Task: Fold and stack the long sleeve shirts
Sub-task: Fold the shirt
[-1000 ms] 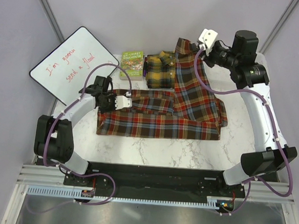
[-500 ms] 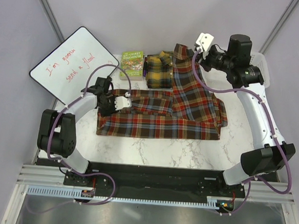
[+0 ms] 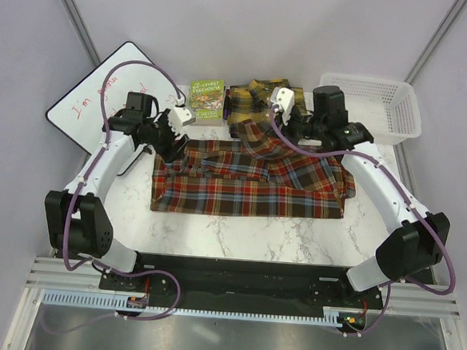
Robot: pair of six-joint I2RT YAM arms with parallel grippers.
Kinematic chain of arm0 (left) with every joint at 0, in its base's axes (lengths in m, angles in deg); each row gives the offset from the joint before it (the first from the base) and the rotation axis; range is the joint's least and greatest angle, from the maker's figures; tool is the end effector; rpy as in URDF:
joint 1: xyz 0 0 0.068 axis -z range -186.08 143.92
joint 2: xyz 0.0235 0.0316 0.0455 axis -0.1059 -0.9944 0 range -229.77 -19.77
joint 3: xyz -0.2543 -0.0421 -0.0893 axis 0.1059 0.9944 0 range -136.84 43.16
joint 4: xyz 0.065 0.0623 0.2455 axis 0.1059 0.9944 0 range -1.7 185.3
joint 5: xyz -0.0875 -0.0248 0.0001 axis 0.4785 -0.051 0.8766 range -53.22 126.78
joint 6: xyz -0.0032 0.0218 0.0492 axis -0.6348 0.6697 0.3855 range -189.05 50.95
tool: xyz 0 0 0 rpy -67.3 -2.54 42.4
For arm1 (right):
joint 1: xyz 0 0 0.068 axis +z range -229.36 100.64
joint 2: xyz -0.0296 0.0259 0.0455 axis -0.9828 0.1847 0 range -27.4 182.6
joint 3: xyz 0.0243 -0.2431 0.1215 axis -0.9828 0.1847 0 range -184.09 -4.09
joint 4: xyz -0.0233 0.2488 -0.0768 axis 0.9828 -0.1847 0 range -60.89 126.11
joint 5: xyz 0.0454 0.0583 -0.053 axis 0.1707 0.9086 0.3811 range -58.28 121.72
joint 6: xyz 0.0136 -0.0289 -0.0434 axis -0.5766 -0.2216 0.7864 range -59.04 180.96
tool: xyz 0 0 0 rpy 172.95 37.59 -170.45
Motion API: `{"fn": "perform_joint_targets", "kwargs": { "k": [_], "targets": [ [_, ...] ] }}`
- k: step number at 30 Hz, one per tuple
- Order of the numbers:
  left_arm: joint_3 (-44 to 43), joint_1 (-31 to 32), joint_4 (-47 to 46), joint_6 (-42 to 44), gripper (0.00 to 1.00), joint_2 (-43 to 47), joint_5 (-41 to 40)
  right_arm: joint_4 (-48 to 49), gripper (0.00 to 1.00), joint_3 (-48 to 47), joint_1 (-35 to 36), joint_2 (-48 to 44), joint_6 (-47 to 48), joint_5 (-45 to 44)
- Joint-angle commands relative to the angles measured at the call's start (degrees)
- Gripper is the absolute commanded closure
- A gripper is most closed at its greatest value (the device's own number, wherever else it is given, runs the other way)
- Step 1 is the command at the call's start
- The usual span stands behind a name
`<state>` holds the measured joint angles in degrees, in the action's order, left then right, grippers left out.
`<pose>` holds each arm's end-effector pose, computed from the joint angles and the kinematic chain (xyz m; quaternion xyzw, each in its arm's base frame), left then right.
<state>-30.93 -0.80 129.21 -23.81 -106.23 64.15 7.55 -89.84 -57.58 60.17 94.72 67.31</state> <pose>0.3162 -0.0456 0.2985 0.4609 0.8022 -0.1065 0.3644 0.3121 0.1471 0.3775 -0.5193 0.6602 0.2143 0.4985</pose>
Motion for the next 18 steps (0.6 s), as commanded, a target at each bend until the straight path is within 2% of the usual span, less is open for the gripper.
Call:
{"fn": "perform_joint_targets", "kwargs": {
  "k": [1, 6, 9, 13, 18],
  "targets": [
    [-0.2, -1.8, 2.7, -12.2, 0.21, 2.3, 10.8, 7.1, 1.0, 4.9, 4.4, -2.6, -6.2, -2.6],
    [2.0, -2.5, 2.3, -18.8, 0.18, 3.2, 18.8, 13.1, 1.0, 11.7, 8.7, -2.8, -10.1, -9.9],
    [3.1, -2.5, 1.9, -20.8, 0.17, 3.1, 20.4, 15.9, 1.0, 15.1, 11.8, -2.1, -11.7, -12.6],
    [7.1, -2.5, -0.3, -19.7, 0.15, 4.8, 19.3, 20.0, 1.0, 17.2, 16.0, -0.5, -15.0, -19.8],
    [9.0, -2.5, -1.5, -19.0, 0.15, 6.2, 16.7, 20.8, 1.0, 14.7, 18.3, 5.1, -18.2, -23.2]
  ]
}}
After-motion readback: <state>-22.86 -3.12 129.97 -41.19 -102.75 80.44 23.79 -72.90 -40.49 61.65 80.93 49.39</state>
